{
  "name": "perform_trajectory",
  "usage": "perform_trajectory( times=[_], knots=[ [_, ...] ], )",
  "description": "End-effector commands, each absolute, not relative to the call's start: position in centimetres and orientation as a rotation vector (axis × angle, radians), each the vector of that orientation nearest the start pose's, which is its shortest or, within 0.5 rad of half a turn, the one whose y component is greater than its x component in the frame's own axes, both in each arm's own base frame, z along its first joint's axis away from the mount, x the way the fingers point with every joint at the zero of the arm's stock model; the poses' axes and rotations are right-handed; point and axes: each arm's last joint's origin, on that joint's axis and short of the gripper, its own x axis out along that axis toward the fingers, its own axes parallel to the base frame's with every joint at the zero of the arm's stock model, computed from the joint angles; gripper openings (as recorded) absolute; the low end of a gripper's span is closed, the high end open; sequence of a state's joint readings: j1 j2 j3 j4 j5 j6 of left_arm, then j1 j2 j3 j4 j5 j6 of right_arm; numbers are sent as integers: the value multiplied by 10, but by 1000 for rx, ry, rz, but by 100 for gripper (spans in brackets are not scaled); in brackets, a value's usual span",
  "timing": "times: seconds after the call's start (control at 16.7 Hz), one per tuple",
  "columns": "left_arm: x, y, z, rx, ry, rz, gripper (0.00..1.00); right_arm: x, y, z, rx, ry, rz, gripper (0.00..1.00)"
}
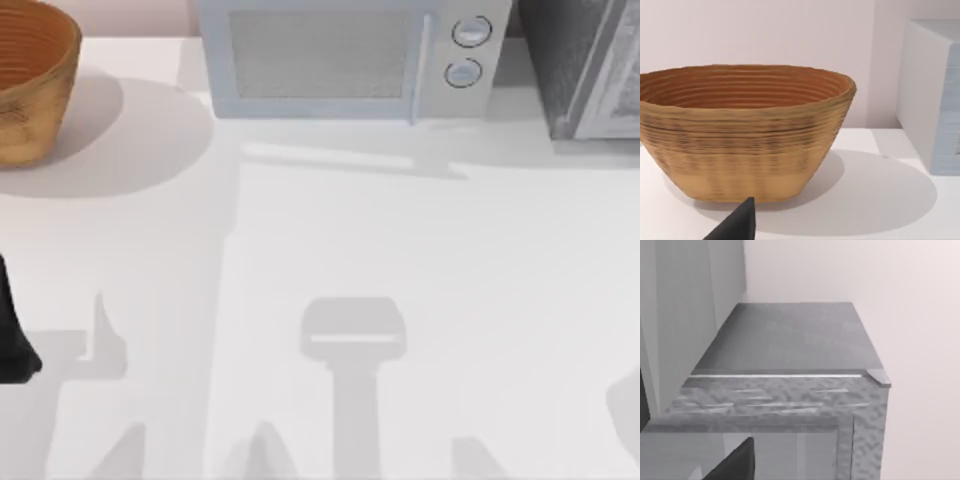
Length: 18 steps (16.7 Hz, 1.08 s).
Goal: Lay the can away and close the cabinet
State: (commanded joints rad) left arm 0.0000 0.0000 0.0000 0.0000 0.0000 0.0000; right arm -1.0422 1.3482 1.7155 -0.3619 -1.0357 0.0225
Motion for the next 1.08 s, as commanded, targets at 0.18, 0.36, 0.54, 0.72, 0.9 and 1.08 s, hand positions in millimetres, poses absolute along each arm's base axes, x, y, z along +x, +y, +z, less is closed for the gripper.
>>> perform_trajectory(
  times=[0.18, 0.36, 0.54, 0.72, 0.9, 1.08],
  knots=[
    [106, -1, 160, 0, 0, 0, 100, 154, -200, 509, 2, 7, 6, 100],
    [106, -1, 160, 0, 0, 0, 100, 154, -201, 509, 0, 5, 3, 100],
    [106, -1, 160, 0, 0, 0, 100, 159, -196, 510, 5, 3, 1, 100],
    [106, -1, 160, 0, 0, 0, 100, 178, -177, 513, 5, -8, -6, 100],
    [106, -1, 160, 0, 0, 0, 100, 203, -145, 515, 10, -20, -10, 100],
    [106, -1, 160, 0, 0, 0, 100, 229, -101, 514, 20, -24, -9, 100]
  ],
)
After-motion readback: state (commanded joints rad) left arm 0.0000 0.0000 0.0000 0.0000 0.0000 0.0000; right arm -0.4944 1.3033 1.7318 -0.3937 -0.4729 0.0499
